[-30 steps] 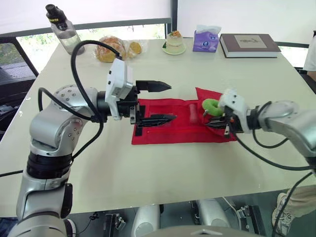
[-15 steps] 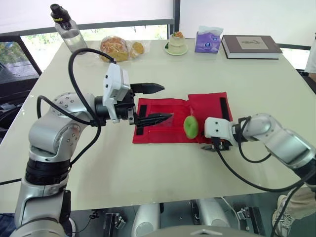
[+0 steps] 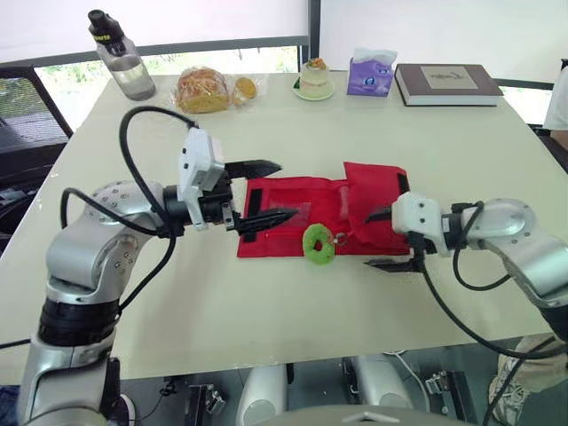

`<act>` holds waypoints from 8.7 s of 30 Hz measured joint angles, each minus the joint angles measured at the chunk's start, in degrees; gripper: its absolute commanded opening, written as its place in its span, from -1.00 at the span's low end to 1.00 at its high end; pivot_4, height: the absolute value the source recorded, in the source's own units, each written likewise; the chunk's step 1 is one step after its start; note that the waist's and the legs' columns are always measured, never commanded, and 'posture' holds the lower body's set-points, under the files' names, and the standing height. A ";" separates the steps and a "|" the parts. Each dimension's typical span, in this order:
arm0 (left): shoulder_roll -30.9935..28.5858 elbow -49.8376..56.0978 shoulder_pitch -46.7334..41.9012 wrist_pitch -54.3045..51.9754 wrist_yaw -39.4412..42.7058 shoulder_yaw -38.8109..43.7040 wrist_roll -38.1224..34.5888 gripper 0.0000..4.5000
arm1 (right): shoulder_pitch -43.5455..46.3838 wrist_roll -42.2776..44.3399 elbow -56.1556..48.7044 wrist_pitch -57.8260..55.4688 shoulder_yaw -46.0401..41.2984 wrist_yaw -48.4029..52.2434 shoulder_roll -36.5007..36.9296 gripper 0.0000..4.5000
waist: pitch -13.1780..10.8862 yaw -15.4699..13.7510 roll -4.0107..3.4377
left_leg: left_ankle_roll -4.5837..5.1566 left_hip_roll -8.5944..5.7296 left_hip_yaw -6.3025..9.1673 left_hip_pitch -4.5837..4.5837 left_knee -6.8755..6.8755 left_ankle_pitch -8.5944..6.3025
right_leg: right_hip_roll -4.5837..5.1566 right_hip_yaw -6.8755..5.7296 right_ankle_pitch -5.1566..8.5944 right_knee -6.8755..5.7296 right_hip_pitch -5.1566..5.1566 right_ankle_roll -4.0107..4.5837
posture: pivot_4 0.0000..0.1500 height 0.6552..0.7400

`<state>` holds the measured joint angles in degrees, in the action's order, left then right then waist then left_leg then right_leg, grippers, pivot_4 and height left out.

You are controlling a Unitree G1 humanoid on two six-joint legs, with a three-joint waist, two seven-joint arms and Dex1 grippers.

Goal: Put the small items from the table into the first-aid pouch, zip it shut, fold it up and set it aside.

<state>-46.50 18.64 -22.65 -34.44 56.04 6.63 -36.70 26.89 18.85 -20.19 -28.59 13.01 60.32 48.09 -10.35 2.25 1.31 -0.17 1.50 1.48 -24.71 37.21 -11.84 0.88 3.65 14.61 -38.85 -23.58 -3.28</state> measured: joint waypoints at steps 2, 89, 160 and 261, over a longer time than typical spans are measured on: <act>0.72 0.18 3.75 -0.73 -2.87 2.51 0.15 1.00 | -0.71 2.89 0.13 0.05 -4.20 -0.91 -2.49 0.98 | 0.00 0.11 0.00 | 0.00 0.03 -0.05 0.03 -0.01 0.00 | 0.02 0.07 0.00 0.01 0.01 0.00 | 1.00 1.00; -8.86 -19.25 8.57 -29.55 -2.40 14.21 -14.08 -1.00 | 18.76 -7.52 45.21 25.02 2.58 7.82 -20.18 -0.98 | -0.05 0.16 -0.05 | -0.03 -0.07 0.03 0.00 -0.11 0.00 | 0.14 -0.09 -0.01 0.02 -0.03 0.06 | 1.00 1.00; 29.01 -29.31 -21.42 -19.55 5.53 -11.78 -5.64 0.18 | -5.15 6.78 45.31 26.42 -26.51 13.93 -8.87 -0.67 | -0.08 0.05 -0.20 | -0.04 -0.22 0.28 0.05 0.08 0.02 | 0.11 -0.23 -0.02 -0.02 0.24 0.01 | 1.00 1.00; 44.65 -61.33 -28.30 35.89 22.04 -34.98 45.15 -0.93 | -11.14 8.65 40.70 24.20 -26.55 13.25 -8.62 1.00 | 0.47 -0.32 -0.81 | 0.15 -0.53 0.76 1.01 -0.11 -0.06 | -0.02 -0.06 0.19 0.88 1.82 -0.27 | 1.00 1.00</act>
<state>-1.85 -42.70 -50.95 1.45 78.07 -28.35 8.45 15.75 27.50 20.51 -4.39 -13.53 73.56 39.47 -9.87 1.93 0.50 -0.02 0.96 2.25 -23.70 37.09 -11.90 0.86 3.60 14.80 -37.97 -21.75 -3.55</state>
